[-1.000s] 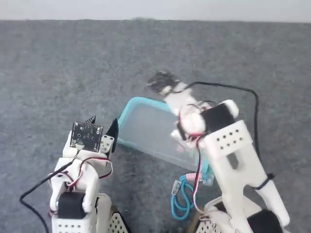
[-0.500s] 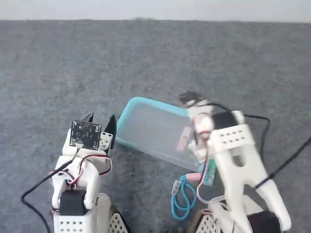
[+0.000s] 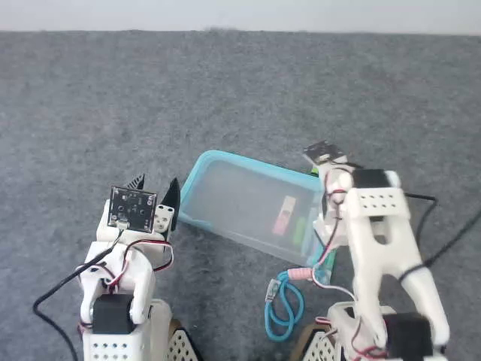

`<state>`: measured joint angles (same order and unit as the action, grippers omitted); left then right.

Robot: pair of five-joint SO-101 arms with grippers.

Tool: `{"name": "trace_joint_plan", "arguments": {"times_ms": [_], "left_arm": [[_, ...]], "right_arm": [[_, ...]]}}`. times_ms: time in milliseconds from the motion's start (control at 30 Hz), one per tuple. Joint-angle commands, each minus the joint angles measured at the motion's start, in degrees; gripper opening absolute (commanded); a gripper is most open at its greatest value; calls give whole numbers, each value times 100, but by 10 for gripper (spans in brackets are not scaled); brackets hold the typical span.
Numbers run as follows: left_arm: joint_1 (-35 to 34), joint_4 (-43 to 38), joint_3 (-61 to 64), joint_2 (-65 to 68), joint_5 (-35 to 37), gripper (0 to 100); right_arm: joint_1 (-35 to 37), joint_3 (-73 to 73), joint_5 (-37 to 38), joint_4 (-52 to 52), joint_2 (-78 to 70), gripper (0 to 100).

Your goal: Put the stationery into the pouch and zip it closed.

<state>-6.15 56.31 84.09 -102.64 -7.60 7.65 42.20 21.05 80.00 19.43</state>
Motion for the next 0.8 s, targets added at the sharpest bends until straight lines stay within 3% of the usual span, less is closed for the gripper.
{"name": "trace_joint_plan", "arguments": {"times_ms": [0, 200, 500, 767], "left_arm": [[-18, -167, -57, -35, 70, 191], [-26, -176, -57, -35, 70, 191], [-97, -176, -84, -35, 62, 191], [-1723, -703, -136, -35, -158, 191]], "right_arm": [[593, -35, -325, -338, -242, 99], [1771, -158, -747, -857, -514, 102], [2686, -1758, -1055, -673, -778, 102], [2554, -1908, -791, -567, -875, 102]]}}
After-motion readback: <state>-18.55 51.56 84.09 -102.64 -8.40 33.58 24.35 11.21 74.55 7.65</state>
